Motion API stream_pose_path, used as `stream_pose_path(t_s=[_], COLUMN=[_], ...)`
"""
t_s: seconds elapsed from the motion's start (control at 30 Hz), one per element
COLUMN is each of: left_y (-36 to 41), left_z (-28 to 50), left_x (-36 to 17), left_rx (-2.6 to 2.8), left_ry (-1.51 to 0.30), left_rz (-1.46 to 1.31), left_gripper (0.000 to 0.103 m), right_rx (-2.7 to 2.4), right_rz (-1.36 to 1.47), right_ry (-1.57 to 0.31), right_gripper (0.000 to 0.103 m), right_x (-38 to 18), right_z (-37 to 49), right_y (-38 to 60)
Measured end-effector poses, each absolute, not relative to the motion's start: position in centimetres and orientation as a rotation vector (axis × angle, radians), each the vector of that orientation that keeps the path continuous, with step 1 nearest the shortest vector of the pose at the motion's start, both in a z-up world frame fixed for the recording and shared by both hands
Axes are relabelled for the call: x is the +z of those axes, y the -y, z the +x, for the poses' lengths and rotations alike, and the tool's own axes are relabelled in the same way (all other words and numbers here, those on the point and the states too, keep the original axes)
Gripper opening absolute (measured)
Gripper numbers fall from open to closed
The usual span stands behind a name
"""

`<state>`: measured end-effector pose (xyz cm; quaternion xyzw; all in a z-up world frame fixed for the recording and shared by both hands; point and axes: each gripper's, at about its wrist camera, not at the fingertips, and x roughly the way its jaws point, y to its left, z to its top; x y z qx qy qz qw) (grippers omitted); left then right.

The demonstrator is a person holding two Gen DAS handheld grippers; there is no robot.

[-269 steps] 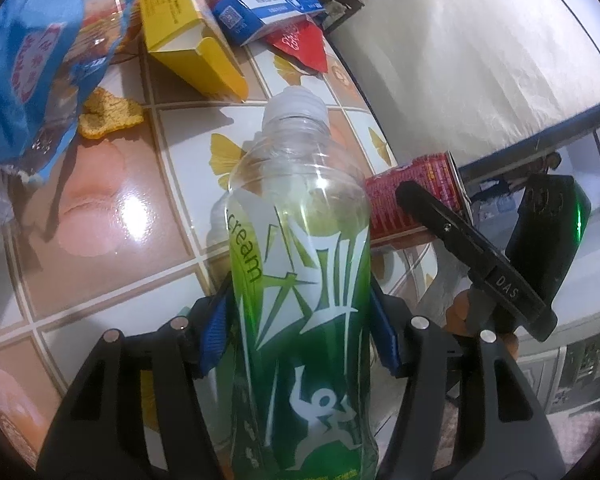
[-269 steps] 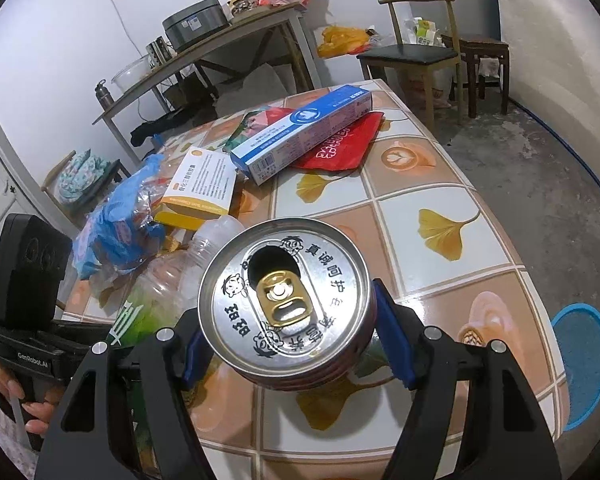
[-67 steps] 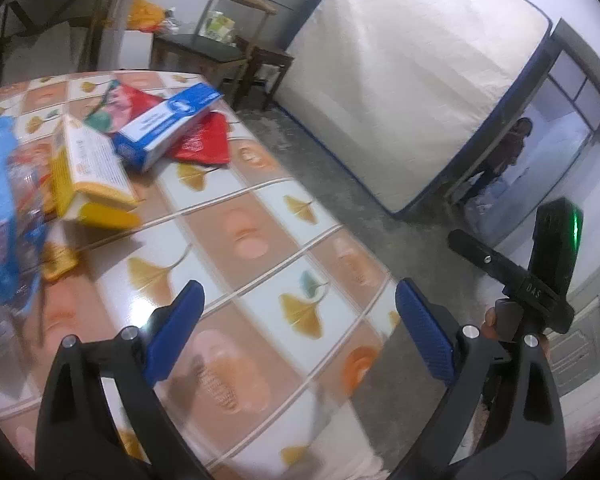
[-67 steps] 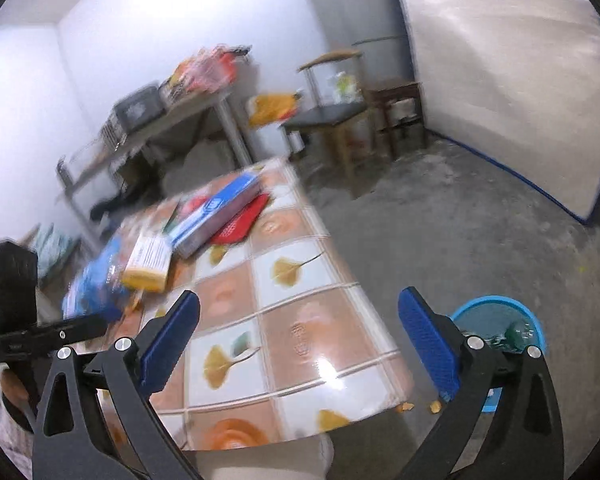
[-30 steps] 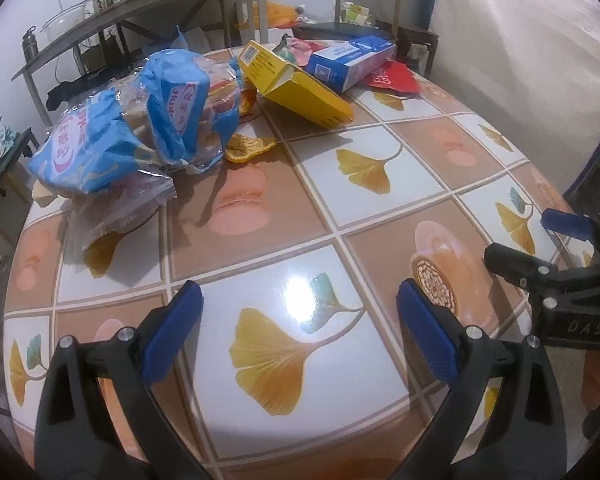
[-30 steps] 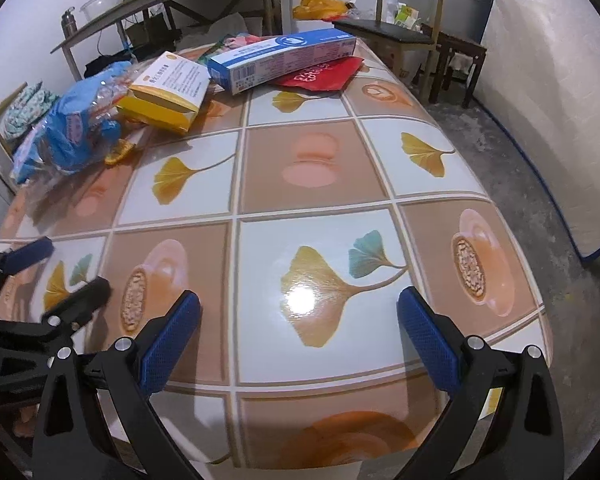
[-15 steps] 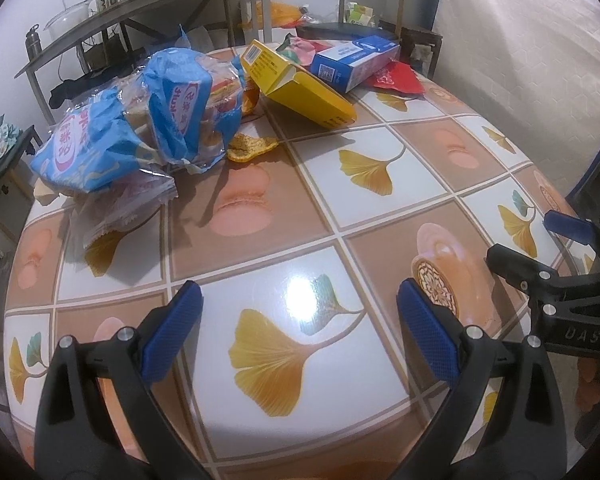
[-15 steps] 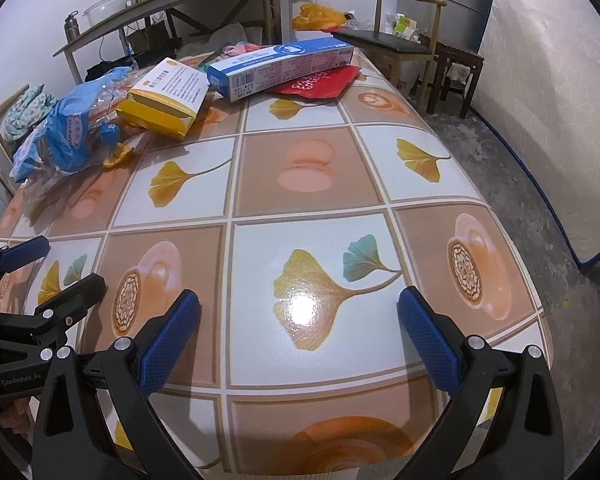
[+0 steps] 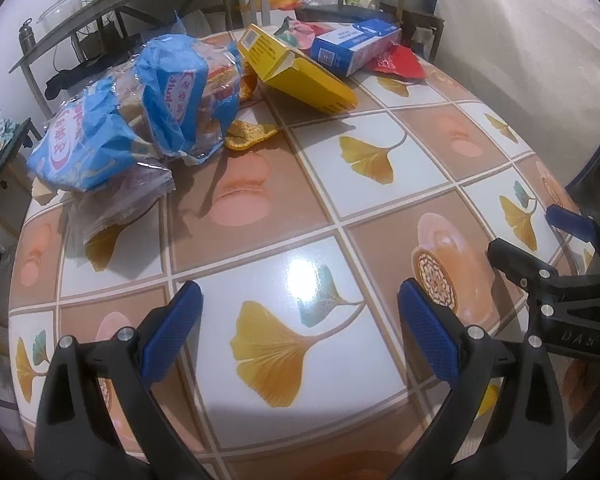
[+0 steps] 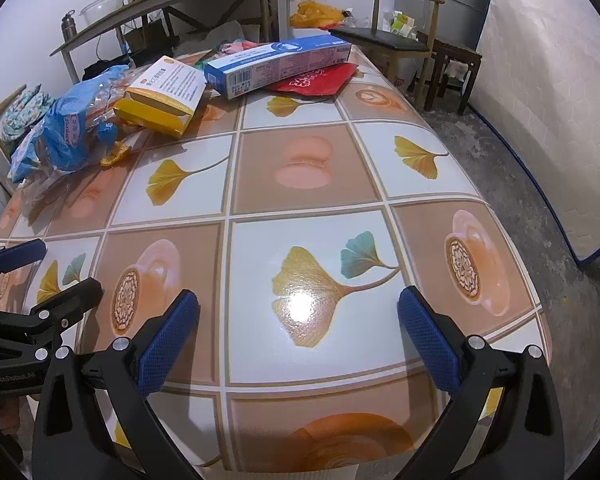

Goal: Collect trash

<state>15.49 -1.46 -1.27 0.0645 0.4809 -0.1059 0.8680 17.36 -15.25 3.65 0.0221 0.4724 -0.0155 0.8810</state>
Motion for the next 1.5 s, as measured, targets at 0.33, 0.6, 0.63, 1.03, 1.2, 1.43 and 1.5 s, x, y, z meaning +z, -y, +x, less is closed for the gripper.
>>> stream_pose_path(t_s=[0.33,0.6,0.63,1.03,1.2,1.43,1.5], left_y=[1.4,1.5,1.5,1.2,0.5,-1.6,-2.2], left_z=[15.1,14.8,14.7,14.5,13.4,13.1,13.2], left_x=[-1.3,-1.3,-1.3,-1.0,0.7,2.7,3.1], left_rx=[-0.181,-0.164,-0.163,-0.224,-0.236,-0.223,-0.213], left_ry=[-0.997,-0.982,-0.981,-0.992,-0.892,-0.789,-0.760], left_rz=[0.112,0.109,0.108,0.120,0.141,0.101,0.100], left_gripper=[0.096,0.096,0.096,0.096,0.096,0.096,0.096], right_rx=[-0.047,-0.052,-0.052,-0.050,-0.049,-0.058,-0.060], right_rz=[0.052,0.053,0.053,0.051,0.050,0.054,0.054], right_ry=[-0.981,-0.957,-0.954,-0.924,-0.924,-0.921,-0.923], right_gripper=[0.097,0.097,0.097,0.097,0.097,0.097,0.097], right_x=[3.7,3.6,3.6,3.6,3.6,3.5,3.6], right_z=[17.4,17.2,17.1,16.6,16.6,16.6,16.5], right_y=[15.2,15.2,15.2,15.2,15.2,15.2,15.2])
